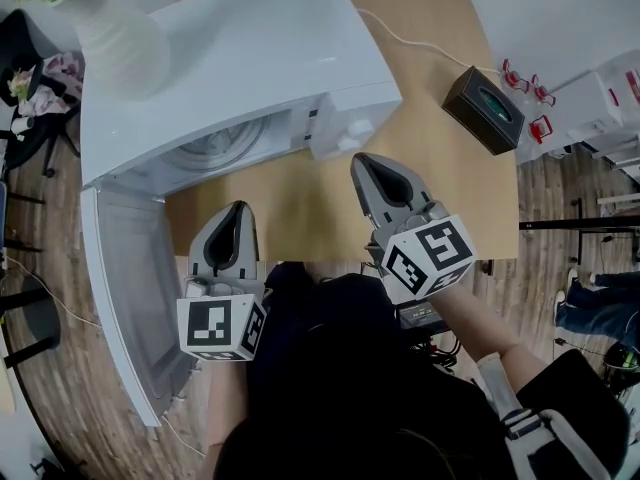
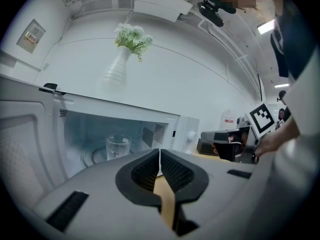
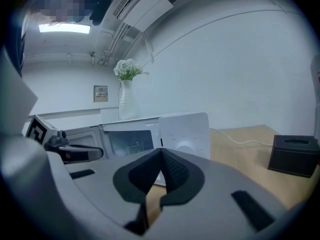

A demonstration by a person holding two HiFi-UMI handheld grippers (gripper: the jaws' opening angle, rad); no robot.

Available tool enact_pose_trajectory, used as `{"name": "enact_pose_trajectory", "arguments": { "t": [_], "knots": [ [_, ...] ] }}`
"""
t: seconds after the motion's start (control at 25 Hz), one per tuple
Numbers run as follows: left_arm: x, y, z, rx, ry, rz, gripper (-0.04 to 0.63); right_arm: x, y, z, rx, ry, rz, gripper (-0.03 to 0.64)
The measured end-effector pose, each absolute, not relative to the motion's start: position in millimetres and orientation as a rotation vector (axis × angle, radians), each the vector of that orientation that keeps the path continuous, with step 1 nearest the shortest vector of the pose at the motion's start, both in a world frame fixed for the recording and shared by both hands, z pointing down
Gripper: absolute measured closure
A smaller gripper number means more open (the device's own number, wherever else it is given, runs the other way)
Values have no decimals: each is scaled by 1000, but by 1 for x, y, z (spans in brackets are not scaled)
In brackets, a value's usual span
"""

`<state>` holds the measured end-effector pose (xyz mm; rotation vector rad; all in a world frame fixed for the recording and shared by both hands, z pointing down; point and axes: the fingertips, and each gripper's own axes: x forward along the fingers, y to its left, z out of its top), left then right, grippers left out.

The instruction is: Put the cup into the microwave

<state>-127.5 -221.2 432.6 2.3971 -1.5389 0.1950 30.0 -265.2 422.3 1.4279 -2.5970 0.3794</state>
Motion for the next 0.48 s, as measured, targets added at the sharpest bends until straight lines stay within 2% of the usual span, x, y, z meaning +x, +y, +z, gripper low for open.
{"name": "enact_pose_trajectory", "arguments": {
  "t": [0.48],
  "knots": [
    [-130,-228,433,2406,-1533,191,586,26,-267,421,1439,-2589,375,624]
  ]
}}
